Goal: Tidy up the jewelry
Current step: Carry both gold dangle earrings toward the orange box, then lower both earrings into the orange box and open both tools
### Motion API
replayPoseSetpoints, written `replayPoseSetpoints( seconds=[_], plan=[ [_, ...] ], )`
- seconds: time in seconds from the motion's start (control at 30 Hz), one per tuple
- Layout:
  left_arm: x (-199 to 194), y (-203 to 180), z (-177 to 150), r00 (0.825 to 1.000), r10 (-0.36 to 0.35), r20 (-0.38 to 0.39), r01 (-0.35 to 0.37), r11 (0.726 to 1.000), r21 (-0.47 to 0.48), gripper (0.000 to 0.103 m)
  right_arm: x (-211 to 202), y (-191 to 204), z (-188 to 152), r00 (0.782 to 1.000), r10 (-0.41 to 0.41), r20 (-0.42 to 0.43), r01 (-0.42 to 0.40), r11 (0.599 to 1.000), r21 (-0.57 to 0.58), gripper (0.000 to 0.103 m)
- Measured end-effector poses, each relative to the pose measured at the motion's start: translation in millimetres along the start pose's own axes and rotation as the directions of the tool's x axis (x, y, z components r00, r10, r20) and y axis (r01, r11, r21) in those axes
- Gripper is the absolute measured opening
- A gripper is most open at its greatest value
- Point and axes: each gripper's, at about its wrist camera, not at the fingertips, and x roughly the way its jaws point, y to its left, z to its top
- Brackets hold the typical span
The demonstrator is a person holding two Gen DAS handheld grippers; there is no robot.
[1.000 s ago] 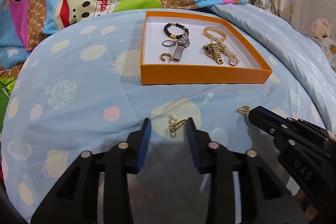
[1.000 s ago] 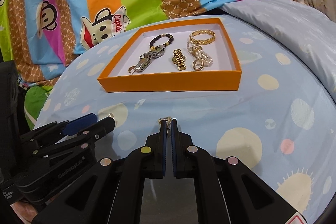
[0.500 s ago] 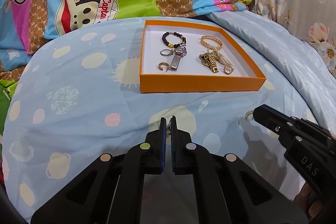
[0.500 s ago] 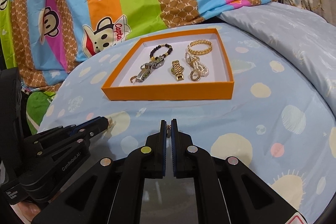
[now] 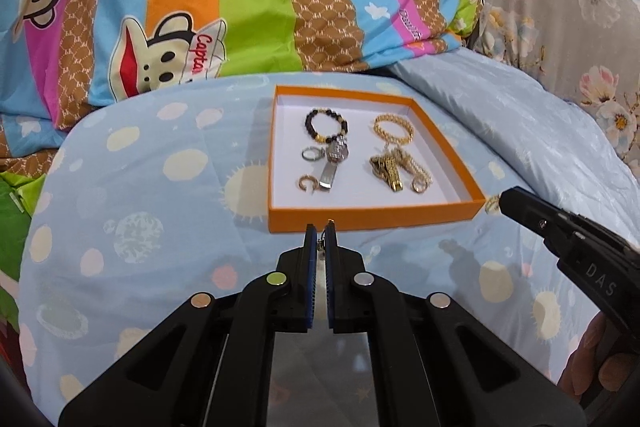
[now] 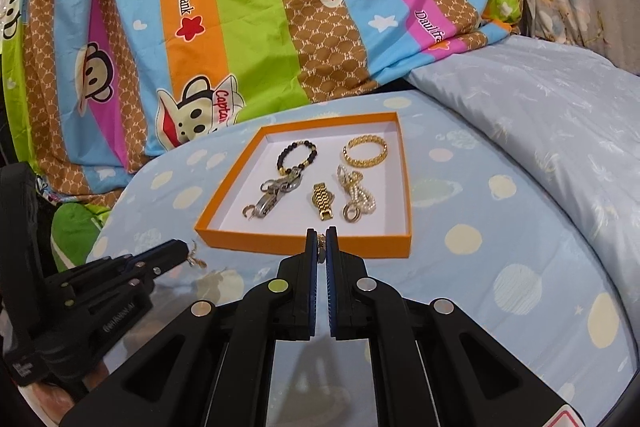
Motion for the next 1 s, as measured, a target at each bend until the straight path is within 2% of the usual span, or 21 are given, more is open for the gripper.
replayPoseSetpoints(
  seconds=[0.23, 0.4, 0.73, 1.0],
  plan=[
    [-21.0, 11.9, 23.7, 0.998, 0.019, 0.064, -0.018, 1.0, -0.015, 0.003, -4.8, -0.2, 11.2, 1.0, 0.004, 0.026, -0.004, 1.0, -0.006, 0.004],
    [-31.4, 20.5, 28.5, 0.996, 0.032, 0.089, -0.029, 0.999, -0.034, 0.003, -7.1, -0.2, 11.2, 0.999, 0.01, 0.03, -0.01, 1.0, -0.003, 0.004],
    [-19.8, 18.7, 10.0, 0.998, 0.042, 0.043, -0.041, 0.999, -0.03, 0.003, -0.5, 3.0, -7.1, 1.0, 0.025, -0.005, -0.025, 1.0, 0.008, 0.004],
    [-7.6, 10.0, 5.9, 0.999, 0.036, 0.023, -0.036, 0.999, -0.022, 0.003, 0.2, 1.6, -9.0, 1.0, 0.026, -0.007, -0.026, 1.0, 0.011, 0.004]
  ],
)
